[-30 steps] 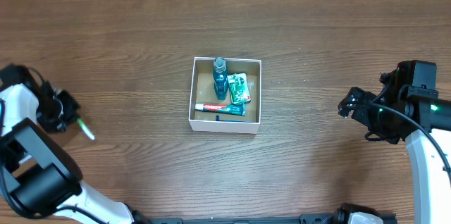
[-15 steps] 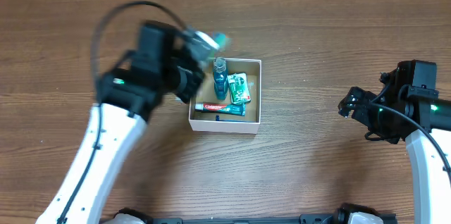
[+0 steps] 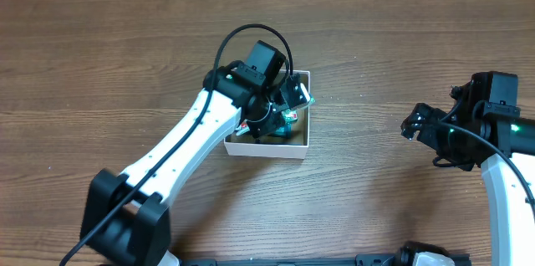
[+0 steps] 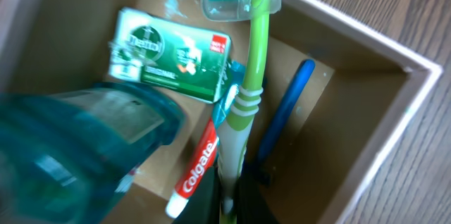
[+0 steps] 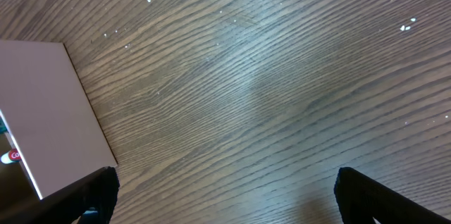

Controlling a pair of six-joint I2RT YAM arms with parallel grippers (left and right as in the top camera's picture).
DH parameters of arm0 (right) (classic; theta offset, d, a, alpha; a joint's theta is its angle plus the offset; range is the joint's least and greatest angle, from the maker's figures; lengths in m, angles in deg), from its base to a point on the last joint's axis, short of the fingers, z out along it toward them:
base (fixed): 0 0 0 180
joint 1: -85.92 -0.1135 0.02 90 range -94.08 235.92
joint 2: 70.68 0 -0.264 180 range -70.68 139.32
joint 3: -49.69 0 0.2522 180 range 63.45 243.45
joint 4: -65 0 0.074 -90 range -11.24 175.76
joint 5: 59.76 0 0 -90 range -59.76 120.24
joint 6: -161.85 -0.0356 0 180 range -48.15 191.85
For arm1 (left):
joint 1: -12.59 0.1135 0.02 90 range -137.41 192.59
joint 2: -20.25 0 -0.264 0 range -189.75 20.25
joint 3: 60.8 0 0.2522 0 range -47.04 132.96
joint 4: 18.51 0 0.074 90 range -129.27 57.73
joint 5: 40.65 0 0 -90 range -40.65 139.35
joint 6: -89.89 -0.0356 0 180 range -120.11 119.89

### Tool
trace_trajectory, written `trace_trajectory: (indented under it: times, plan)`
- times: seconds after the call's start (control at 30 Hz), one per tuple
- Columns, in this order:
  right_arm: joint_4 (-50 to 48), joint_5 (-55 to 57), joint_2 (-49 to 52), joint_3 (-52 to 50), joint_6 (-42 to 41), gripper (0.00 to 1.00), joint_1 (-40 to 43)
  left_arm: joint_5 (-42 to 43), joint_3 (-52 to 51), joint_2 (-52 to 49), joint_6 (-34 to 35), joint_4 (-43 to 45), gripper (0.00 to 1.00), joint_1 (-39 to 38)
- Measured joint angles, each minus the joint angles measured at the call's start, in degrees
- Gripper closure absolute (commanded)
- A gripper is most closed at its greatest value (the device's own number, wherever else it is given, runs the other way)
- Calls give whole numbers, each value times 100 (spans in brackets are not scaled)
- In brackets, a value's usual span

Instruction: Pack container

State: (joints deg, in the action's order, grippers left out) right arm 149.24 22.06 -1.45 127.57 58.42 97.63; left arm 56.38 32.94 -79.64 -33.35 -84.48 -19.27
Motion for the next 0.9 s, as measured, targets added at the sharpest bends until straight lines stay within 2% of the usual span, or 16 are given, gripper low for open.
trace_trajectory:
  times: [0.17,0.23,0.27,0.3,0.47,0.6,0.7,0.8,0.83,0.87,0.9]
  plan:
    - [9,-4,0,0,-2,0,0,-127,0,-428,48,-15,96,0]
    - [4,-17,0,0,-2,0,0,-199,0,-520,138,-22,92,0]
    - [4,-20,0,0,2,0,-2,-216,0,-527,153,-37,80,0]
    - [4,-20,0,0,0,0,-2,-240,0,-527,170,-55,61,0]
    - [4,-37,0,0,-2,0,-2,-299,0,-527,396,-356,45,0]
    - [7,-37,0,0,-2,0,0,-337,0,-457,682,-459,43,0]
    - [-28,-39,0,0,0,0,0,-496,0,166,994,-658,39,0]
    - [-284,-37,0,-2,74,0,-11,-903,0,1318,1419,-656,19,2]
    - [-420,-35,0,0,103,0,-46,-1040,0,1648,1604,-649,5,31]
    - [-623,-37,0,11,170,0,-227,-1255,4,2100,1851,-629,0,162]
    - [-721,31,50,94,195,0,-485,-1377,22,2374,2135,-603,0,448]
